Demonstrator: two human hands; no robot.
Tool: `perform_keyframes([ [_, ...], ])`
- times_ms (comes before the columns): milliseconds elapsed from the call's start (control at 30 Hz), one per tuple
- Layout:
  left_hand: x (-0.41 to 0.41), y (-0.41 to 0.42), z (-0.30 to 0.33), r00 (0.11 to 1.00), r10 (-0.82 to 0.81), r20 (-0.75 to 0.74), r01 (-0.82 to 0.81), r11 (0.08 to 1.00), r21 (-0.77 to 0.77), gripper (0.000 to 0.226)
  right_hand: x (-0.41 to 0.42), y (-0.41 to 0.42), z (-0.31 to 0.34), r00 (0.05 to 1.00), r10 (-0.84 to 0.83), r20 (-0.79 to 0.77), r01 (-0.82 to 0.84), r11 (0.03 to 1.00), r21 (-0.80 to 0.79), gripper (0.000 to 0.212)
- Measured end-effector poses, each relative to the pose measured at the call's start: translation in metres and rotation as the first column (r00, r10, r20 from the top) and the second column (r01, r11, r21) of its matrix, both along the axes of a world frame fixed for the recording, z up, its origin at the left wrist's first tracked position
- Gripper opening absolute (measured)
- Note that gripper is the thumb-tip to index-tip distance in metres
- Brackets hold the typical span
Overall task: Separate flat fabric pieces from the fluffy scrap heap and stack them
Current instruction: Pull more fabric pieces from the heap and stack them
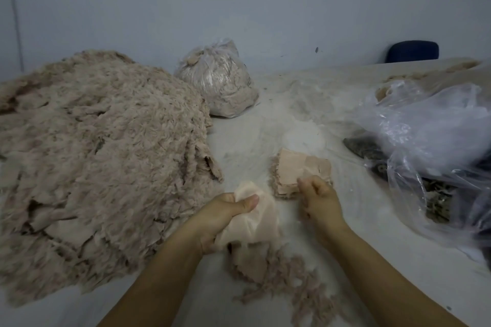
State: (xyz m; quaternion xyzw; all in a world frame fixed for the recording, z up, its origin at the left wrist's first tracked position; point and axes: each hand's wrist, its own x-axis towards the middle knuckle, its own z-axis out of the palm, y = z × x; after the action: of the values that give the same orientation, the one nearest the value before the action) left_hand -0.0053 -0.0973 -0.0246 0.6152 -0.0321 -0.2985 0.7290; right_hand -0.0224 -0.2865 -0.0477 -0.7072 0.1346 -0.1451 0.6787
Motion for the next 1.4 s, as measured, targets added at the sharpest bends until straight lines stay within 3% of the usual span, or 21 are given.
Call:
perform_keyframes([
  [33, 0.003, 0.003, 0.000, 0.999, 0.032, 0.002, -0.032, 0.999, -0.021, 0.030, 0.000, -0.006, -0.002, 1.000, -0.001, -0.023, 0.001, 1.000, -0.016, 0.037],
  [100, 0.005, 0.004, 0.001, 0.998, 0.055, 0.009, -0.054, 0.997, -0.048, 0.022, -0.008, -0.004, -0.002, 0.968, 0.211, -0.136, -0.217, 0.976, -0.026, 0.041],
  [200, 0.003, -0.006, 0.003, 1.000, 0.031, -0.003, -0.031, 0.996, -0.080, 0.021, -0.018, 0.009, -0.002, 0.820, 0.502, -0.274, -0.469, 0.865, 0.180, 0.056],
  [267, 0.001, -0.011, 0.003, 0.999, 0.046, -0.021, -0.048, 0.994, -0.099, 0.021, -0.017, 0.010, -0.001, 0.861, 0.481, -0.164, -0.431, 0.863, 0.263, 0.044],
  [333, 0.000, -0.013, 0.001, 0.996, 0.084, -0.038, -0.087, 0.992, -0.095, 0.020, -0.015, 0.007, -0.002, 0.935, 0.346, -0.079, -0.314, 0.911, 0.268, 0.039],
  [433, 0.000, -0.012, -0.002, 0.992, 0.118, -0.048, -0.121, 0.990, -0.067, 0.021, -0.011, 0.010, -0.005, 0.980, 0.177, -0.086, -0.155, 0.963, 0.219, 0.046],
  [500, 0.001, -0.013, -0.003, 0.986, 0.166, -0.024, -0.167, 0.985, -0.039, 0.023, -0.011, 0.012, -0.005, 0.984, 0.107, -0.141, -0.064, 0.958, 0.280, 0.045],
  [600, -0.001, -0.021, -0.005, 0.969, 0.242, 0.043, -0.242, 0.970, -0.007, 0.026, -0.016, 0.018, 0.001, 0.905, 0.335, -0.263, -0.181, 0.860, 0.477, 0.058],
  [667, -0.005, -0.027, -0.008, 0.964, 0.254, 0.077, -0.255, 0.967, 0.004, 0.029, -0.020, 0.023, 0.000, 0.853, 0.459, -0.248, -0.286, 0.808, 0.515, 0.057],
  [767, -0.009, -0.026, -0.008, 0.981, 0.191, 0.022, -0.189, 0.978, -0.085, 0.032, -0.020, 0.030, 0.000, 0.950, 0.289, -0.122, -0.209, 0.873, 0.441, 0.023],
  [867, -0.004, -0.018, -0.001, 0.989, 0.129, -0.070, -0.137, 0.982, -0.129, 0.049, -0.016, 0.027, 0.007, 0.983, 0.182, -0.005, -0.177, 0.962, 0.206, 0.012],
  [967, -0.001, -0.017, 0.009, 0.991, 0.124, -0.041, -0.127, 0.988, -0.089, 0.057, -0.013, 0.027, 0.012, 0.964, 0.264, 0.018, -0.264, 0.965, 0.004, 0.013],
  [1100, -0.005, -0.028, 0.004, 0.939, 0.211, 0.271, -0.242, 0.967, 0.084, 0.022, -0.006, 0.027, 0.004, 0.981, 0.192, 0.027, -0.188, 0.976, -0.114, 0.030],
  [1133, -0.006, -0.031, 0.002, 0.928, 0.245, 0.282, -0.274, 0.959, 0.069, 0.013, -0.005, 0.026, 0.001, 0.987, 0.158, 0.019, -0.154, 0.980, -0.126, 0.033],
  [1233, -0.004, -0.034, -0.002, 0.919, 0.291, 0.268, -0.315, 0.948, 0.053, 0.033, -0.002, 0.014, -0.009, 1.000, -0.021, -0.018, 0.018, 0.992, -0.121, 0.043],
  [1333, 0.005, -0.027, -0.002, 0.911, 0.374, 0.175, -0.380, 0.925, 0.003, 0.029, -0.004, -0.008, -0.015, 0.977, -0.209, -0.049, 0.200, 0.970, -0.138, 0.047],
  [1400, 0.011, -0.024, 0.000, 0.911, 0.395, 0.120, -0.393, 0.919, -0.046, 0.021, -0.009, -0.016, -0.018, 0.977, -0.180, -0.114, 0.155, 0.967, -0.201, 0.045],
])
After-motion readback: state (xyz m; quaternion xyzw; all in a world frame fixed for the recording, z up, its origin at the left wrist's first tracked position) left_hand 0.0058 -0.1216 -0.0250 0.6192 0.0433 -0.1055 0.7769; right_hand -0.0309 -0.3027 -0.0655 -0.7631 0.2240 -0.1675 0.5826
